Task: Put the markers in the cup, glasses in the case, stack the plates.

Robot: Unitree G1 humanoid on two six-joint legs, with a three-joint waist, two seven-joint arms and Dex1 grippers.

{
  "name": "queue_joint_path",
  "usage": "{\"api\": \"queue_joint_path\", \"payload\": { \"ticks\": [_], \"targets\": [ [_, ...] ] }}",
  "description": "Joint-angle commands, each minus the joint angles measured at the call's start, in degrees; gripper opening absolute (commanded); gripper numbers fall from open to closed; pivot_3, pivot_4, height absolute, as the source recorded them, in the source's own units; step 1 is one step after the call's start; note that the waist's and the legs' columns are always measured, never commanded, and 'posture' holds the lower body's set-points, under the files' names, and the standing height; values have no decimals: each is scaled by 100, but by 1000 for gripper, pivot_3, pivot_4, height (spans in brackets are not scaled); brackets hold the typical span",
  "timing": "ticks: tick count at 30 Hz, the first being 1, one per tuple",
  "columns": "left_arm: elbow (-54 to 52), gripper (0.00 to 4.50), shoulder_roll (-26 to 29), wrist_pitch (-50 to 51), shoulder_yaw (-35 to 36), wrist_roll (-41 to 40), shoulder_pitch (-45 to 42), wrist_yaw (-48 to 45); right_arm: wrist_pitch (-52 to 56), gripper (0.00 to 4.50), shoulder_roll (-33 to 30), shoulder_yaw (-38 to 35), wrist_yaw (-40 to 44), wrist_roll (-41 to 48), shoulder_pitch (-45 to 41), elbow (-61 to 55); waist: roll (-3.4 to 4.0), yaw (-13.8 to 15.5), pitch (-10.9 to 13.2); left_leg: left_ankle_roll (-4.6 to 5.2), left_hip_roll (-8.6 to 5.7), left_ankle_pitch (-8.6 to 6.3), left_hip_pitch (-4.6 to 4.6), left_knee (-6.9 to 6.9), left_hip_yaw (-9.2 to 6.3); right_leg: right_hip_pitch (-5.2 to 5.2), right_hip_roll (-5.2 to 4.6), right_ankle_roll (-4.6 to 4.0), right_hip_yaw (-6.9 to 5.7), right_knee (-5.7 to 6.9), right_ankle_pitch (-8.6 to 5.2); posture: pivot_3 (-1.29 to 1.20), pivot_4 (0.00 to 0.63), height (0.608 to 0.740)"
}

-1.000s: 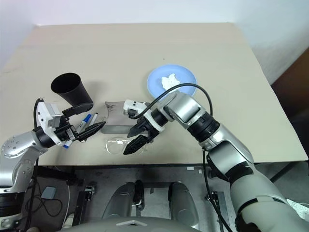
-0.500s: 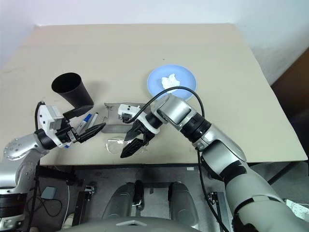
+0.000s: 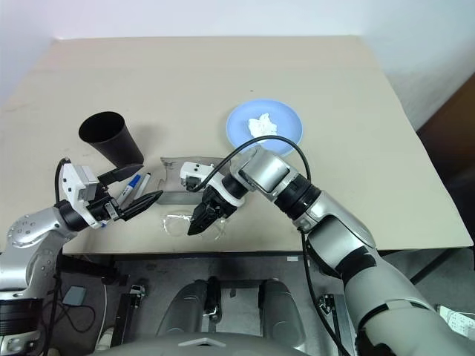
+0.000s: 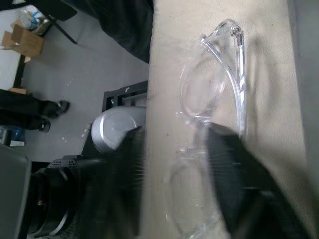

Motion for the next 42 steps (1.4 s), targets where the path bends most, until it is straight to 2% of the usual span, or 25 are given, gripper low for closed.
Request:
{"api": "queue_joint_path", "payload": {
  "ticks": [1, 2, 3, 12, 25, 28, 35, 42],
  "targets": [
    [-96, 4500, -2, -123, -4, -4, -49, -39, 31, 483, 40, -84, -46, -7, -88, -24, -5, -22, -3, 0, 0, 0, 4, -1, 0, 1, 0, -2, 0, 1, 1, 0, 150, 711],
    [-76, 4500, -5, -131, -11, 2, -61, -48, 34, 150, 36, -90, -44, -8, -88, -23, -7, -33, -5, 0, 1, 0, 6, -2, 0, 2, 0, -7, -1, 2, 4, 0, 150, 711],
    [-57, 4500, -9, -140, -17, 9, -72, -58, 35, 47, 31, -98, -44, -4, -88, -24, -9, -45, -6, 0, 2, 0, 7, -4, 0, 2, 0, -12, -2, 2, 7, 0, 150, 711],
    [-44, 4500, -23, -191, -12, 9, -28, -115, 132, 47, 16, -134, -117, 66, -65, -76, -10, -69, -6, -1, 7, 0, 3, -12, 3, -3, -9, -52, -25, 2, 35, 0, 150, 711],
    [-333, 4500, 68, -3, 220, -160, 174, 35, 61, 47, -386, -1343, 482, 800, -700, -55, -10, -59, -6, -3, 7, 2, -8, -13, 10, -6, -9, -50, -24, -15, 35, 0, 150, 711],
    [-398, 4500, 168, 31, 542, -291, 497, 21, -724, 47, -270, -1371, 427, 430, -991, 676, -9, -139, -6, -2, 8, 3, -7, -14, 20, 2, -9, -49, -23, -18, 36, 0, 150, 711],
    [-513, 4500, 366, 88, 1206, -509, 1117, -22, -2288, 47, 86, -1290, 747, -256, -1580, 2397, -9, -120, -6, -3, 18, 3, -6, -18, 34, -22, -6, -40, -31, -25, 41, 0, 150, 711],
    [-644, 4500, 291, -60, 1694, -574, 1823, -106, -3587, 47, 695, -1259, 961, -946, -1858, 3571, -9, -134, -6, -4, 18, 3, -9, -30, 59, -24, -17, -37, -28, -43, 43, 0, 150, 711]
  ]
}}
